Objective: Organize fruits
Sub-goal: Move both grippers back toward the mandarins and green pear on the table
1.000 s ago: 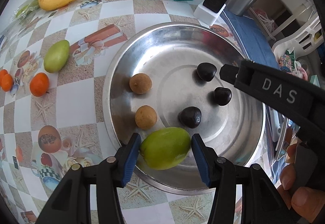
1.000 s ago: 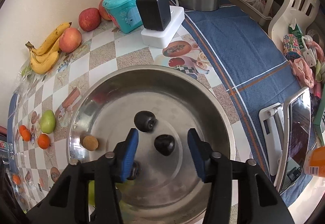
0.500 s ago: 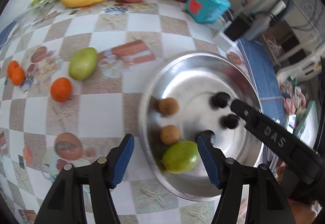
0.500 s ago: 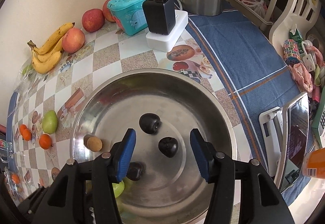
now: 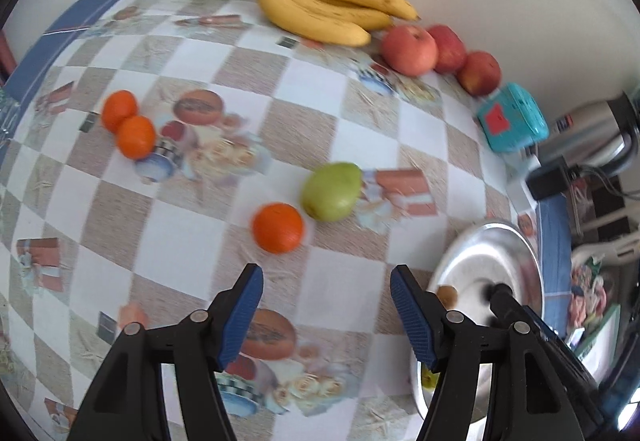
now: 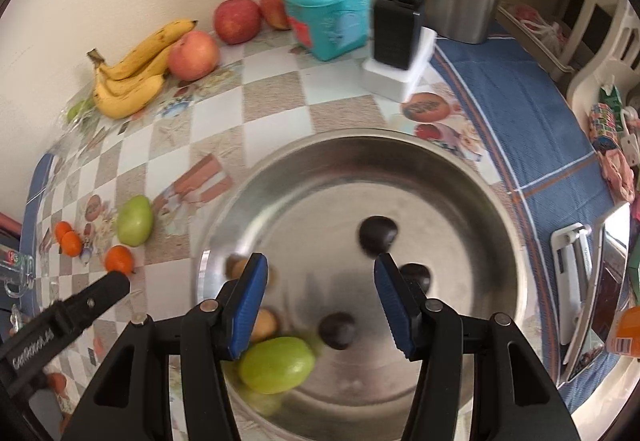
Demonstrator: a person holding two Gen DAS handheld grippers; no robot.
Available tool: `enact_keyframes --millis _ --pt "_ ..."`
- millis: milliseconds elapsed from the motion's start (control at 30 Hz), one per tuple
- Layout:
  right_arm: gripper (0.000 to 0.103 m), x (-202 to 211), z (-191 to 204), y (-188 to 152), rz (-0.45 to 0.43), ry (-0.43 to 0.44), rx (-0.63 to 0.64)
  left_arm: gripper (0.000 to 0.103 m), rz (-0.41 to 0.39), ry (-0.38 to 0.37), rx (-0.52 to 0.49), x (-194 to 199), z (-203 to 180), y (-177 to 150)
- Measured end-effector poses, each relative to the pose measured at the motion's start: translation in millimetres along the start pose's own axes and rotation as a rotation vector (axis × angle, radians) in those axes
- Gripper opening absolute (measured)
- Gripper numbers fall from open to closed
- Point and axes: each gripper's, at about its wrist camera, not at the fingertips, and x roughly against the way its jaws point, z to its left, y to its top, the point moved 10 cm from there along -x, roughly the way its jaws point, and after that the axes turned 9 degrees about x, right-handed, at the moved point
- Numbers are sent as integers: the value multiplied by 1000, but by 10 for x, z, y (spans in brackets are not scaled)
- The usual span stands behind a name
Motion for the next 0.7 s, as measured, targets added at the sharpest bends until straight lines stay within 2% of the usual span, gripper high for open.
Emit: enact_keyframes --millis 300,533,633,700 --pt "57 95 669 104 -35 68 88 71 -97 56 98 272 605 433" --pt "57 107 954 136 -46 89 128 73 -143 89 147 403 929 607" --pt "57 78 996 132 -43 87 130 83 -147 91 162 398 985 623" --pt "74 45 1006 127 -41 72 134 94 -151 99 173 377 1018 622"
